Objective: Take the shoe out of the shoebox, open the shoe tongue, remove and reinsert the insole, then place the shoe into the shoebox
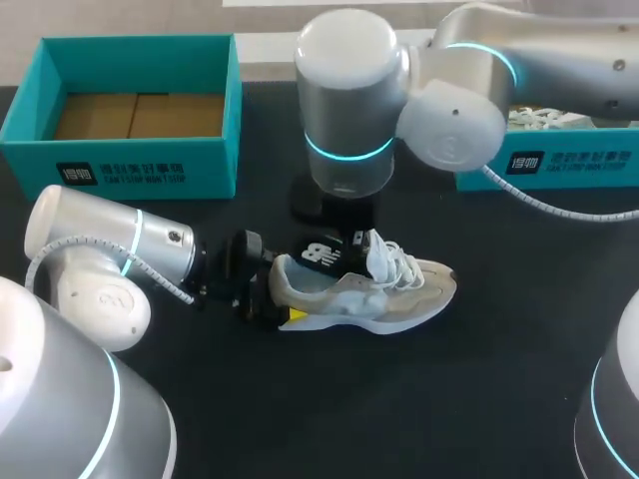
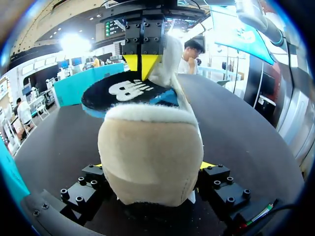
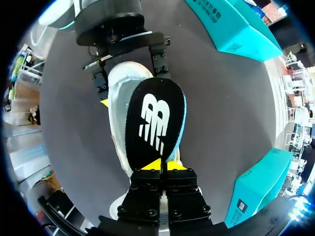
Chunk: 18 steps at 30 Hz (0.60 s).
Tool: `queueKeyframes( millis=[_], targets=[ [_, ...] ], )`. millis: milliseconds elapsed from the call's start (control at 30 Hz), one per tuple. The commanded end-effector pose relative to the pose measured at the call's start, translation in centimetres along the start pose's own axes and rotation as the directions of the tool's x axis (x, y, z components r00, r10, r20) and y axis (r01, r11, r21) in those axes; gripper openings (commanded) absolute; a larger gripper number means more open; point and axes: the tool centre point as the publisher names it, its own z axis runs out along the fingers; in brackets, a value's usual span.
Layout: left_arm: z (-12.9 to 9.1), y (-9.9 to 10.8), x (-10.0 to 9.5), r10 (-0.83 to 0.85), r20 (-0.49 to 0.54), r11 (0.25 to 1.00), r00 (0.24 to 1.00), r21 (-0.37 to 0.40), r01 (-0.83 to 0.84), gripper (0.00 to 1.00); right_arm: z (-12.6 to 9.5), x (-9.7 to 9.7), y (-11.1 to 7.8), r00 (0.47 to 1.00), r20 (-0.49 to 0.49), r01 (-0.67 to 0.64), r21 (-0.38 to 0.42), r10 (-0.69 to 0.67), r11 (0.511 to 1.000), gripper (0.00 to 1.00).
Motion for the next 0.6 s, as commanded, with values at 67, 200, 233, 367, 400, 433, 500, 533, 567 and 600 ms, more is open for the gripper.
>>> queueKeyframes(
  millis=[67,200,233,367,400,433,500,533,567,600],
  targets=[
    [0.3,0.4,-0.2,0.0,0.001,1.0,1.0,-0.004,0.0,0.0,-0.8,-0.1,-0.6,1.0,0.011,0.002,-0.028,-0.002,1.0,0.0],
    [0.3,0.4,-0.2,0.0,0.001,1.0,1.0,-0.004,0.0,0.0,-1.4,-0.3,-0.1,1.0,0.02,0.007,-0.054,-0.006,0.998,0.0],
    [0.3,0.4,-0.2,0.0,0.001,1.0,1.0,-0.004,0.0,0.0,-1.5,-0.3,0.2,1.0,0.02,0.014,-0.068,-0.012,0.998,0.0],
    [0.3,0.4,-0.2,0.0,0.001,1.0,1.0,-0.004,0.0,0.0,-2.2,-0.6,1.4,1.0,0.016,0.024,-0.097,-0.022,0.995,0.0],
    [0.3,0.4,-0.2,0.0,0.001,1.0,1.0,-0.004,0.0,0.0,-2.3,-0.7,1.7,1.0,0.011,0.026,-0.109,-0.024,0.994,0.0],
    [0.3,0.4,-0.2,0.0,0.001,1.0,1.0,-0.004,0.0,0.0,-2.4,-0.7,2.0,1.0,0.008,0.03,-0.12,-0.029,0.992,0.0],
    [0.3,0.4,-0.2,0.0,0.001,1.0,1.0,-0.004,0.0,0.0,-2.7,-0.8,2.6,0.999,-0.012,0.038,-0.135,-0.04,0.99,0.0],
    [0.3,0.4,-0.2,0.0,0.001,1.0,1.0,-0.004,0.0,0.0,-2.8,-0.9,3.0,0.999,-0.014,0.038,-0.149,-0.04,0.988,0.0],
    [0.3,0.4,-0.2,0.0,0.001,1.0,1.0,-0.004,0.0,0.0,-3.0,-0.9,3.3,0.999,-0.017,0.044,-0.171,-0.047,0.984,0.0],
    [0.3,0.4,-0.2,0.0,0.001,1.0,1.0,-0.004,0.0,0.0,-3.1,-0.9,3.6,0.998,-0.025,0.053,-0.178,-0.058,0.983,0.0]
  ],
)
